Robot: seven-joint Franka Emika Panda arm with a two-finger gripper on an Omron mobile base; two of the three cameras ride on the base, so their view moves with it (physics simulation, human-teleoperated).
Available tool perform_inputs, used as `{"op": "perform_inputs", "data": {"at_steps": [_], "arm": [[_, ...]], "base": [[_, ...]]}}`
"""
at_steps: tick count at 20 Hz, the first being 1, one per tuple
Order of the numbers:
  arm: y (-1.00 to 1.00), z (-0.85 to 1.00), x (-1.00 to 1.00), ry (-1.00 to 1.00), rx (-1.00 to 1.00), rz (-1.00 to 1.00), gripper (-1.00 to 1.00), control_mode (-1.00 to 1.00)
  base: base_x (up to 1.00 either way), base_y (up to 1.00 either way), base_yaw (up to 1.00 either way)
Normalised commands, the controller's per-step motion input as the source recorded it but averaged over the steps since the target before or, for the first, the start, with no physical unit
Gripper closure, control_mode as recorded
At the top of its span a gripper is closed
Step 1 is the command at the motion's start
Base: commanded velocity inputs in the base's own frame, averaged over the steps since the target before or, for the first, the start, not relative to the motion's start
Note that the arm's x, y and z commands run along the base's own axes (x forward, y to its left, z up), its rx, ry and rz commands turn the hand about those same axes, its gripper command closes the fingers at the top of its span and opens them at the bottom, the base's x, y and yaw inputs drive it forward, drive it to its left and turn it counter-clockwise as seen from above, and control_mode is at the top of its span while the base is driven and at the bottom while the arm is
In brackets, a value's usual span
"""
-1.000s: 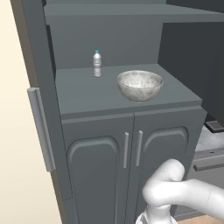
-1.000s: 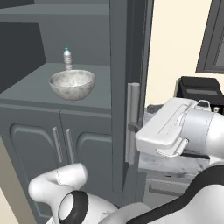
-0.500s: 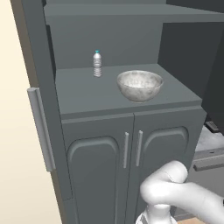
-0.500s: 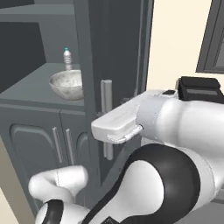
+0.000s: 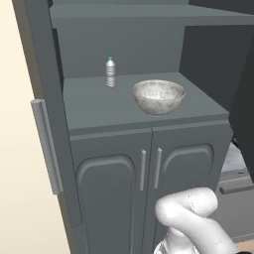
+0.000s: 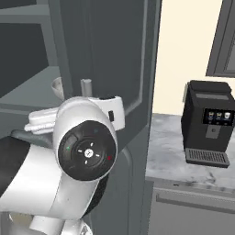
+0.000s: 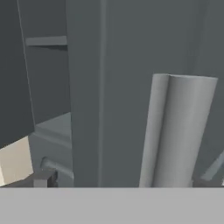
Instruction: Pick the mug and place it in the sink. Pick the bowl and place it in the open cabinet and then close the cabinet.
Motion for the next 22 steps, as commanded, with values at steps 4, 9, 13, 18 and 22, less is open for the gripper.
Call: {"op": "perform_inputs", "data": {"at_steps": [4, 9, 13, 18, 22], "arm": [[1.00, -0.22, 0.33, 0.09, 0.00, -0.48, -1.00, -1.00], [1.00, -0.16, 0.43, 0.04, 0.00, -0.47, -1.00, -1.00], [1.00, -0.28, 0.54, 0.07, 0.00, -0.41, -1.00, -1.00], [1.00, -0.39, 0.51, 0.04, 0.00, -0.30, -1.00, -1.00], [0.70, -0.43, 0.86, 0.16, 0.03, 0.00, -1.00, -1.00]], "base": [[0.00, 0.00, 0.00], [0.00, 0.00, 0.00], [0.00, 0.00, 0.00], [0.00, 0.00, 0.00], [0.00, 0.00, 0.00]]}}
